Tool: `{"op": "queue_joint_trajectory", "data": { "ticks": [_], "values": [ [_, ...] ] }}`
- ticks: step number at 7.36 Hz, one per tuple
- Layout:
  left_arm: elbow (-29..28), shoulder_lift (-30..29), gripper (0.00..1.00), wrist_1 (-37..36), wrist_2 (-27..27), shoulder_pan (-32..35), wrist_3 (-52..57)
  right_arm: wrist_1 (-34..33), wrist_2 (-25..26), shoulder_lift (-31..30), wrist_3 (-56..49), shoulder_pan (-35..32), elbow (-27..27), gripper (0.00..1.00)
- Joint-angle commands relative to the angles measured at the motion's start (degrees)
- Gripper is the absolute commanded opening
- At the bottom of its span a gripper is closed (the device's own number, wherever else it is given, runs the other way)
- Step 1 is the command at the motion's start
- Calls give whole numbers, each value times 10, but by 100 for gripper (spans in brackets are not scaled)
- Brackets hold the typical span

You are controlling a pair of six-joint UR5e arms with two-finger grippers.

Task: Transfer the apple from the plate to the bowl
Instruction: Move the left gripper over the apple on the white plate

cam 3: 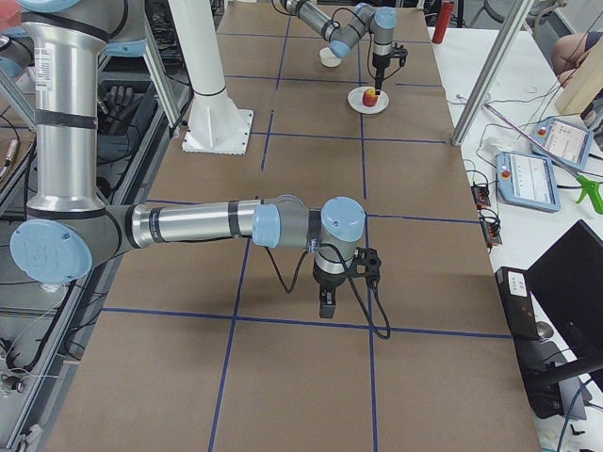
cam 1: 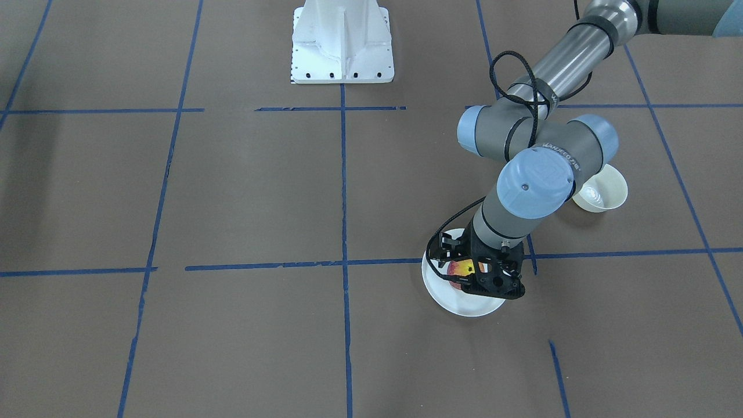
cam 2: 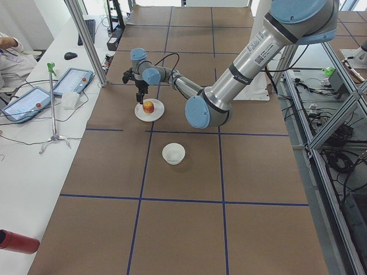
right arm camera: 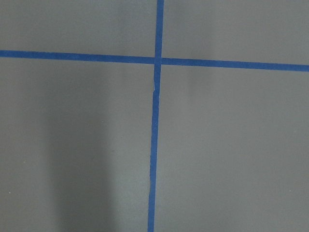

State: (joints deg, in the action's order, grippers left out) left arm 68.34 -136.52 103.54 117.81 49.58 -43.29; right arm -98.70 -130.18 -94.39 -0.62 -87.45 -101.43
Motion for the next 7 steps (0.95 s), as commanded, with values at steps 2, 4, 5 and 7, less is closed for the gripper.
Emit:
{"op": "queue_joint_trajectory", "data": {
  "ticks": [2,4,5,7],
  "values": [
    [-27,9,100,39,-7,-11,-3,0,0,0,-1,0,0,100],
    [-29,8,100,40,-6,-12,-4,0,0,0,0,0,1,100],
    [-30,12,100,44,-6,-17,-3,0,0,0,0,0,0,100],
    [-53,17,100,77,-6,-23,-5,0,-1,0,0,0,0,100]
  ]
}}
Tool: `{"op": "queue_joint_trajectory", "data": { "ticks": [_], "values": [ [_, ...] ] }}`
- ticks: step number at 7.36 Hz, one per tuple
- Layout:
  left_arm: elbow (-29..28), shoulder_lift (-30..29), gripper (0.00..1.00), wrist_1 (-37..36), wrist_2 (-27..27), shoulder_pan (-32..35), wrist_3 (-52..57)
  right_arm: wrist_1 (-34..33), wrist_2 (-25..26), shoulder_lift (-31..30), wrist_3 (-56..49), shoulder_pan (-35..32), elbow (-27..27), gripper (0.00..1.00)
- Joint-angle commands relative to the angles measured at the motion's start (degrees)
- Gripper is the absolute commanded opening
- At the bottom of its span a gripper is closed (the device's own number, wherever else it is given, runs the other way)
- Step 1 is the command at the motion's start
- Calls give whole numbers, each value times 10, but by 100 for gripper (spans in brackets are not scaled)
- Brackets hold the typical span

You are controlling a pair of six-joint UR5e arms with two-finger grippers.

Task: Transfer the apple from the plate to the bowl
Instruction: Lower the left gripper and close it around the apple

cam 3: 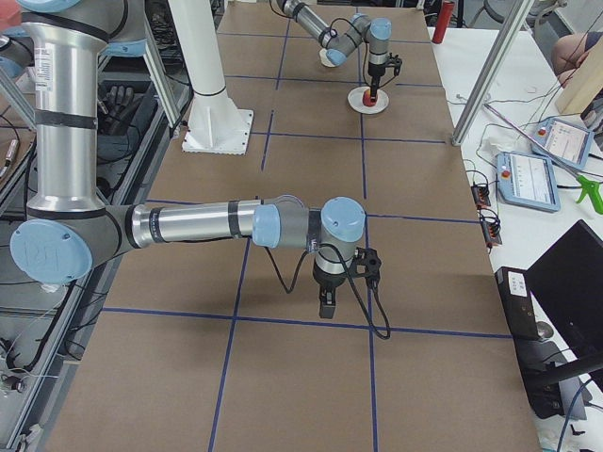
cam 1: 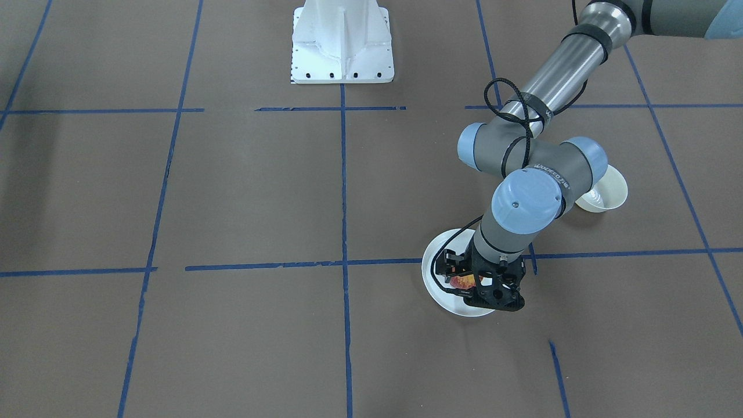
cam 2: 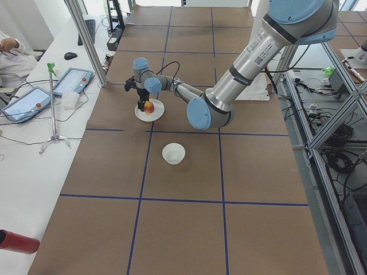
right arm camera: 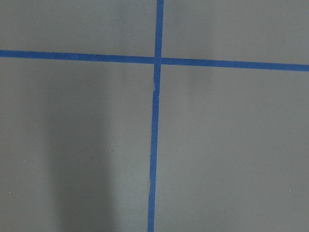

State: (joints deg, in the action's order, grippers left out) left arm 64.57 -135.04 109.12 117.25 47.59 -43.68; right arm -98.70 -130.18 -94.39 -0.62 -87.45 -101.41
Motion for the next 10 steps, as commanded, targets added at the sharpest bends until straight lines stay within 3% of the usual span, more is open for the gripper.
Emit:
{"op": "queue_joint_trajectory", "data": {
  "ticks": [1,2,3,4,5,7,10],
  "values": [
    [-17,2,100,28,0,-3,-6,0,0,0,-1,0,0,100],
    [-17,2,99,29,1,-3,-7,0,0,0,0,0,1,100],
    [-16,2,78,29,2,-3,-6,0,0,0,0,0,0,100],
    [-16,1,21,30,4,-3,-6,0,0,0,0,0,0,100],
    [-16,1,0,29,5,-3,-7,0,0,0,0,0,0,100],
    [8,10,0,23,6,8,0,0,0,0,0,0,0,100],
    [125,137,0,17,8,70,93,0,0,0,0,0,0,100]
  ]
}}
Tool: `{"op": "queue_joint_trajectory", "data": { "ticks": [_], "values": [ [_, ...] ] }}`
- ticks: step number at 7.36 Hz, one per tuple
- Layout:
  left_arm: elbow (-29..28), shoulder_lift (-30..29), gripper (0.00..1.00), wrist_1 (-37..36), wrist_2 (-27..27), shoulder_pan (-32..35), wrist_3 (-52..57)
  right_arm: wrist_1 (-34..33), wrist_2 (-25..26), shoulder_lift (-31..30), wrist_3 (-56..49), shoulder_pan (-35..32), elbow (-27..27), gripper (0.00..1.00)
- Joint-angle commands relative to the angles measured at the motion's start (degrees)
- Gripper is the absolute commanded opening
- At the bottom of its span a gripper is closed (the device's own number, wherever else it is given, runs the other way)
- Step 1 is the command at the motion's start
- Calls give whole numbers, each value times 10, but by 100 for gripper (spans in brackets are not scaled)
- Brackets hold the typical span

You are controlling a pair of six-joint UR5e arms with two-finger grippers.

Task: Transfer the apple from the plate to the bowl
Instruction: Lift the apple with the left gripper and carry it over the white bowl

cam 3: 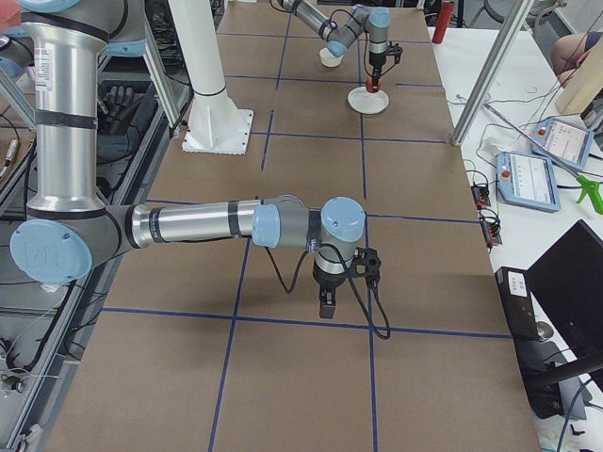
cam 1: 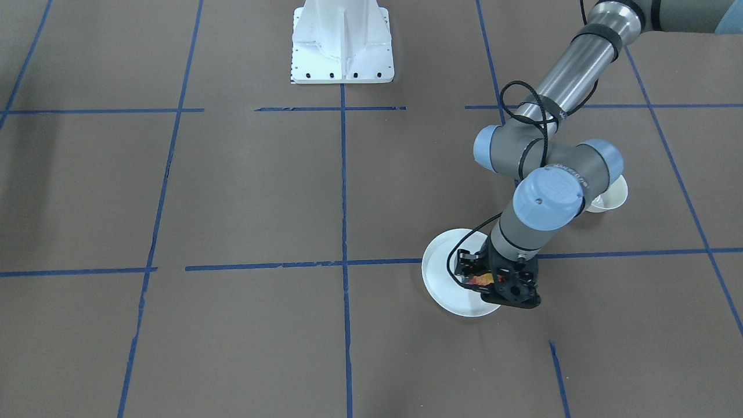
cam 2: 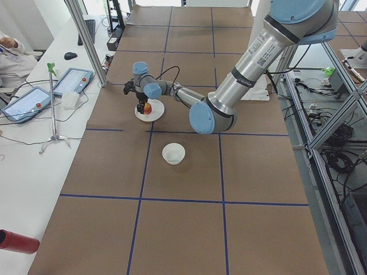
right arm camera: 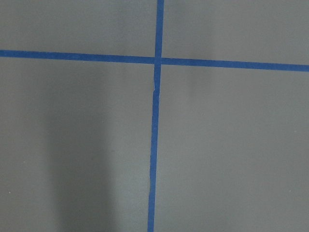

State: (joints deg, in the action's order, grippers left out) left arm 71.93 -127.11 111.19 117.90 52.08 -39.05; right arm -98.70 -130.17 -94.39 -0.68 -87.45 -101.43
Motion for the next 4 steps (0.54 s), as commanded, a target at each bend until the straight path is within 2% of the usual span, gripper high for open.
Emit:
{"op": "queue_joint_trajectory", "data": {
  "ticks": [1,2,4],
  "values": [
    [95,115,0,-4,31,38,86,0,-1,0,1,0,0,100],
    [140,180,0,-4,57,56,118,0,0,0,0,0,1,100],
    [252,304,0,-4,59,60,128,0,0,0,1,0,0,100]
  ]
}}
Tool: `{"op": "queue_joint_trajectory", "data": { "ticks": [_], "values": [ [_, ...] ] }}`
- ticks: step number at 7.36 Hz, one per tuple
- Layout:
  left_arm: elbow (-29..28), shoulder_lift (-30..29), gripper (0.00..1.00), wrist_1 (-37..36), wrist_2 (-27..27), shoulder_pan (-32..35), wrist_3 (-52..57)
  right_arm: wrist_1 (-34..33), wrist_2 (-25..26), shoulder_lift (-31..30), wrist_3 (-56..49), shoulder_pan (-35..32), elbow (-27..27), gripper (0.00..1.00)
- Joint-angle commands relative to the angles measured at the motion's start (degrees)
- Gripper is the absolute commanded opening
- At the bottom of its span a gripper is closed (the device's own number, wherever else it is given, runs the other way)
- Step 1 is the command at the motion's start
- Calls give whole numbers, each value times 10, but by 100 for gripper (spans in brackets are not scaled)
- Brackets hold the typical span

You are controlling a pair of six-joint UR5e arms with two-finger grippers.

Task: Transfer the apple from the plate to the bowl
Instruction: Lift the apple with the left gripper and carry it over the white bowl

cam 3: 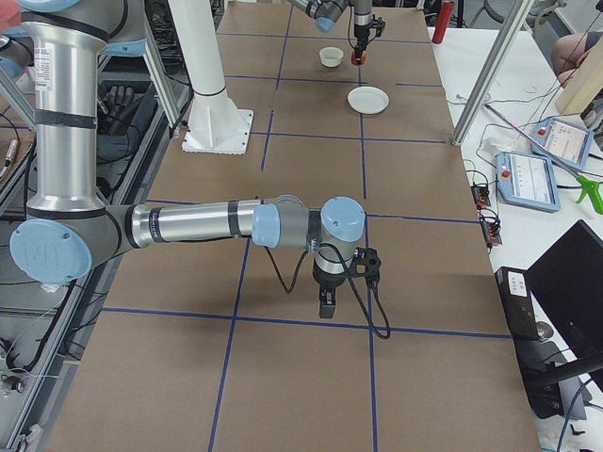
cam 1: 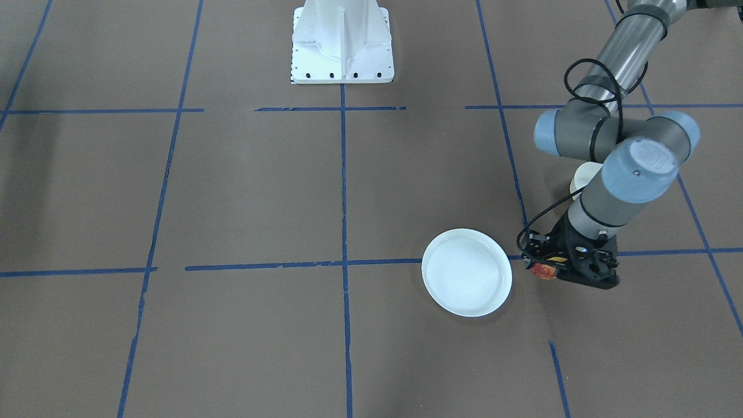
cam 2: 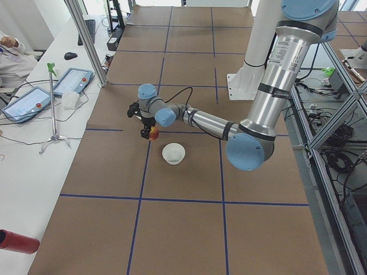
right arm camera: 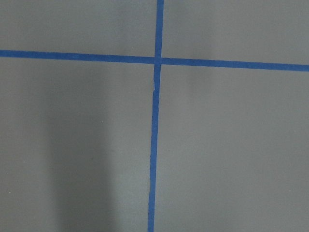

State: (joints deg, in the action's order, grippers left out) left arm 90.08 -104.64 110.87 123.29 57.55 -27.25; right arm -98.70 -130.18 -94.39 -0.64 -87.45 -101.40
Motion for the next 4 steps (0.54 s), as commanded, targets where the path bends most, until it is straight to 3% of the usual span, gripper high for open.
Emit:
{"op": "queue_joint_trajectory", "data": {
  "ticks": [1,4],
  "values": [
    [102,125,0,2,5,6,11,0,-1,0,0,0,0,100],
    [86,133,0,5,5,4,62,0,0,0,0,0,0,100]
  ]
}}
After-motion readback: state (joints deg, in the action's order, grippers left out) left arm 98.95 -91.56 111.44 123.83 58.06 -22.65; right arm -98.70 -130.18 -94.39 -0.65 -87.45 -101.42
